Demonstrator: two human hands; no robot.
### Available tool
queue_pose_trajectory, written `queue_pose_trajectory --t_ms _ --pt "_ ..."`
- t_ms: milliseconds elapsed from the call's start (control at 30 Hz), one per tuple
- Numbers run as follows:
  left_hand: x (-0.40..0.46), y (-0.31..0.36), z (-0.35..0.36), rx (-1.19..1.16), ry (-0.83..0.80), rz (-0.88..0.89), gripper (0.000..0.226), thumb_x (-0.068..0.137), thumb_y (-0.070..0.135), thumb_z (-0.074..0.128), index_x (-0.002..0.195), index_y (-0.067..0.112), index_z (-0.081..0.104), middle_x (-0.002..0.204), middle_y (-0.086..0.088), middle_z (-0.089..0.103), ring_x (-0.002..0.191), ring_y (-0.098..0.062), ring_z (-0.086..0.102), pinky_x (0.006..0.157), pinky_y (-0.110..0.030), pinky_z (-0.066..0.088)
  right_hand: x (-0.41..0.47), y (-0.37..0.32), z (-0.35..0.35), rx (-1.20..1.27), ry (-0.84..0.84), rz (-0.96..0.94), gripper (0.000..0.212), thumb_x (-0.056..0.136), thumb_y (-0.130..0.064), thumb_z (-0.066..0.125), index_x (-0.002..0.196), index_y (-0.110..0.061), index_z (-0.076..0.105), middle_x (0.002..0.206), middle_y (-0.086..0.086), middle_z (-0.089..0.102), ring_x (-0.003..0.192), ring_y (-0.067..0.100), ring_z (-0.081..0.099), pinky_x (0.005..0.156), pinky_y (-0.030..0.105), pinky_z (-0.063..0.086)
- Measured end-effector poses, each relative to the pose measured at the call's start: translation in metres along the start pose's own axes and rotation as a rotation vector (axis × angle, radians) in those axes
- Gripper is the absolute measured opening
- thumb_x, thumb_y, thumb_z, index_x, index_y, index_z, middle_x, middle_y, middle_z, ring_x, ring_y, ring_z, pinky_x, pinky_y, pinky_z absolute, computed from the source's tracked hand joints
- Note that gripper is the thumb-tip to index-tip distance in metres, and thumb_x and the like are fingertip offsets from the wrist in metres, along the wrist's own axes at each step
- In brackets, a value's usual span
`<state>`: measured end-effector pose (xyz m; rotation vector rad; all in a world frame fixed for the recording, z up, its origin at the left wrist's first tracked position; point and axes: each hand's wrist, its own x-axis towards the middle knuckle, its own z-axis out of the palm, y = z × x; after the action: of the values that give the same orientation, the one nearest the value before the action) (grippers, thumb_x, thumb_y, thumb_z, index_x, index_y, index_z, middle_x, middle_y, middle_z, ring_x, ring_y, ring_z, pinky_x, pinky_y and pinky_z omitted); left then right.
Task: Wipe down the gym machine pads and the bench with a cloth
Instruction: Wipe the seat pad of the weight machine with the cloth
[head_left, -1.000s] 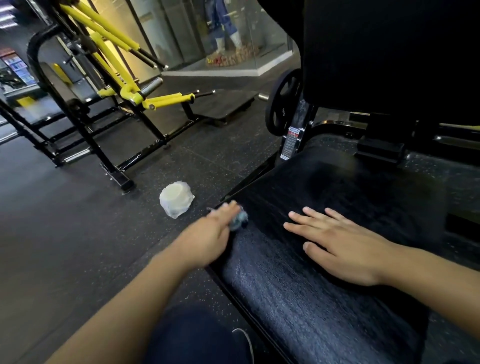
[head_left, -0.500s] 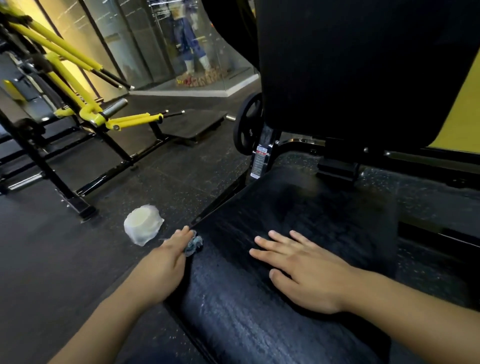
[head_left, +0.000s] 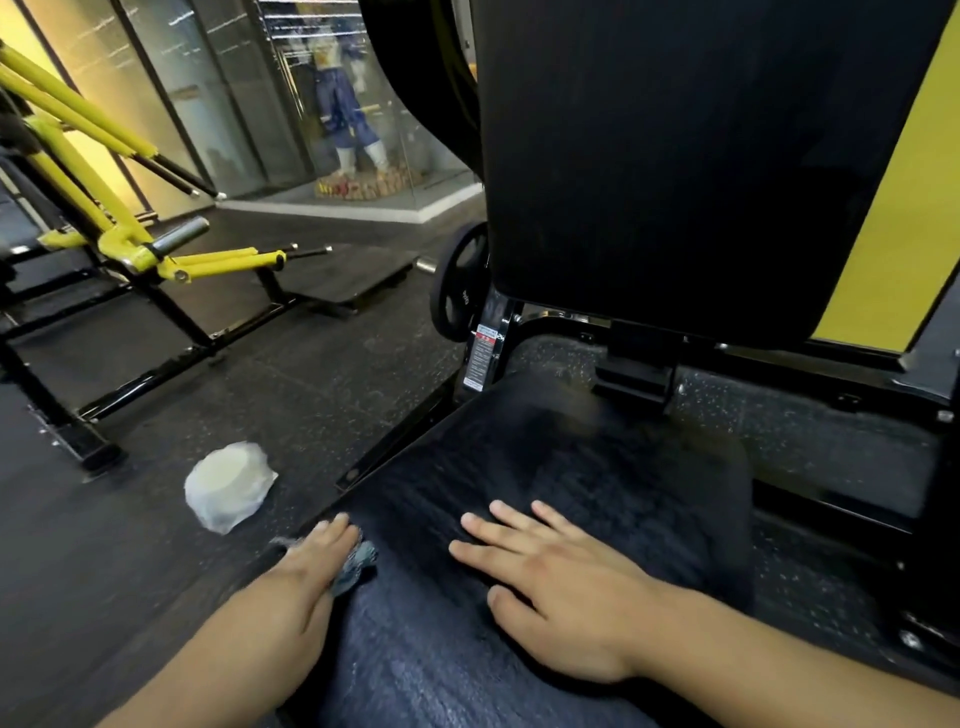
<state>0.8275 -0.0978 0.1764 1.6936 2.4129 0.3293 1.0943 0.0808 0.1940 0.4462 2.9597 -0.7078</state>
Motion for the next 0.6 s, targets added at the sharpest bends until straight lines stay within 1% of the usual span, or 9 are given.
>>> queue_pose_trajectory --t_ms 33,67,100,167,233,300,400,467,600 --pt "0.009 0.017 -0.006 -0.048 -0.017 0.014 0.061 0.106 0.019 0.034 0.161 0.032 0.011 0.162 0.027 -0.001 0.15 0.009 -0.003 0.108 0.003 -0.007 0.001 0.0 -0.001 0.001 0.0 0.0 0.057 0.107 -0.046 0.026 0.162 -0.047 0.011 0.17 -0.026 -0.003 0.154 -0.003 -0.018 0.126 0.035 -0.013" --pt "0.019 0.035 -0.01 -0.048 -0.068 0.022 0.062 0.107 0.015 0.035 0.162 0.031 0.013 0.164 0.024 0.0 0.15 0.008 -0.003 0.108 0.002 -0.008 0.002 -0.001 -0.001 -0.001 0.002 0.001 0.057 0.107 -0.045 0.026 0.162 -0.046 0.011 0.17 -0.025 -0.002 0.154 -0.003 -0.018 0.126 0.035 -0.013" --pt "0.043 0.047 -0.006 -0.018 -0.055 0.072 0.062 0.107 0.014 0.035 0.164 0.028 0.016 0.167 0.019 0.003 0.152 0.005 -0.001 0.113 -0.002 -0.005 0.003 -0.001 -0.002 -0.007 0.005 0.003 0.058 0.107 -0.045 0.026 0.163 -0.045 0.011 0.17 -0.025 -0.002 0.154 -0.003 -0.017 0.126 0.034 -0.013" --pt "0.083 0.067 0.004 -0.008 -0.064 0.103 0.061 0.107 0.013 0.036 0.164 0.022 0.018 0.172 0.008 0.008 0.157 -0.003 0.003 0.124 -0.016 0.005 0.005 -0.001 -0.002 -0.027 0.007 0.009 0.058 0.107 -0.044 0.027 0.164 -0.042 0.011 0.171 -0.023 -0.001 0.155 -0.002 -0.016 0.126 0.032 -0.014" --pt "0.11 0.087 0.012 -0.005 -0.091 0.148 0.06 0.106 0.012 0.035 0.164 0.019 0.02 0.173 0.002 0.009 0.158 -0.008 0.004 0.126 -0.024 0.009 0.006 -0.001 -0.003 -0.033 0.005 0.017 0.06 0.107 -0.044 0.027 0.164 -0.039 0.01 0.171 -0.021 -0.001 0.154 -0.002 -0.016 0.125 0.03 -0.014" --pt "0.122 0.096 0.014 -0.011 -0.107 0.168 0.06 0.106 0.009 0.035 0.163 0.017 0.022 0.173 0.001 0.009 0.158 -0.009 0.004 0.126 -0.025 0.009 0.007 0.0 -0.005 -0.024 0.006 0.025 0.061 0.108 -0.045 0.028 0.165 -0.037 0.008 0.171 -0.02 -0.003 0.153 -0.004 -0.017 0.125 0.027 -0.015" --pt "0.105 0.091 0.009 0.011 -0.109 0.212 0.063 0.105 0.008 0.035 0.165 0.021 0.019 0.173 0.006 0.007 0.158 -0.006 0.002 0.126 -0.023 0.008 0.006 -0.001 -0.005 -0.027 0.005 0.022 0.061 0.108 -0.048 0.027 0.165 -0.037 0.006 0.171 -0.022 -0.005 0.151 -0.008 -0.02 0.123 0.024 -0.016" --pt "0.077 0.079 0.003 0.032 -0.101 0.217 0.065 0.105 0.01 0.035 0.165 0.025 0.016 0.172 0.011 0.005 0.156 0.0 0.0 0.123 -0.014 0.004 0.005 -0.001 -0.005 -0.027 0.006 0.026 0.061 0.109 -0.049 0.026 0.165 -0.038 0.006 0.17 -0.024 -0.006 0.15 -0.009 -0.021 0.122 0.022 -0.017" --pt "0.021 0.047 -0.007 0.036 -0.082 0.154 0.064 0.103 0.023 0.029 0.162 0.038 0.01 0.165 0.027 -0.003 0.147 0.019 -0.01 0.118 -0.006 -0.006 0.006 -0.001 -0.005 -0.006 0.014 0.014 0.06 0.109 -0.049 0.026 0.165 -0.038 0.007 0.169 -0.026 -0.006 0.15 -0.01 -0.021 0.123 0.024 -0.015"
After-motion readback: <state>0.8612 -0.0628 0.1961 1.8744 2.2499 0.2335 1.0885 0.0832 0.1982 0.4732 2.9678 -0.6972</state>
